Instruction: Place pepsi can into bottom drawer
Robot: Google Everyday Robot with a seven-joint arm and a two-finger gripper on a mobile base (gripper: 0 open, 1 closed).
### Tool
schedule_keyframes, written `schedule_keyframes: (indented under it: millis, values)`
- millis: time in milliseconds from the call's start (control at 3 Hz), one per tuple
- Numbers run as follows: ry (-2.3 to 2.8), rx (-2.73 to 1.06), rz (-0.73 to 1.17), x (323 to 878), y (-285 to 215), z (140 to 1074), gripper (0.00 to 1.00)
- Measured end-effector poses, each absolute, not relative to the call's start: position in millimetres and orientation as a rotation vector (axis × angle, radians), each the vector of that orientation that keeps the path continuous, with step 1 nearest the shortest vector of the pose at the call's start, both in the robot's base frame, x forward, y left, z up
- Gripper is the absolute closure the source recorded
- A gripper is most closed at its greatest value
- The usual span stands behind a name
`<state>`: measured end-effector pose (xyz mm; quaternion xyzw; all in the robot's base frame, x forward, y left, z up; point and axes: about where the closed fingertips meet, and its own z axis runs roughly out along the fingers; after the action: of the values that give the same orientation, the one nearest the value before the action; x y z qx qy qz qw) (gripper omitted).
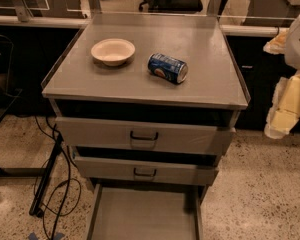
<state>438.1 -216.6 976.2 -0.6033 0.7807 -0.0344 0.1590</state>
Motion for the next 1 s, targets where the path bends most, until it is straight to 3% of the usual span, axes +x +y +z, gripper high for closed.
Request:
schedule_keyframes:
  millis: [1000]
  values:
    - [2.253, -1.785, -0.177, 416, -220, 942, 0.0]
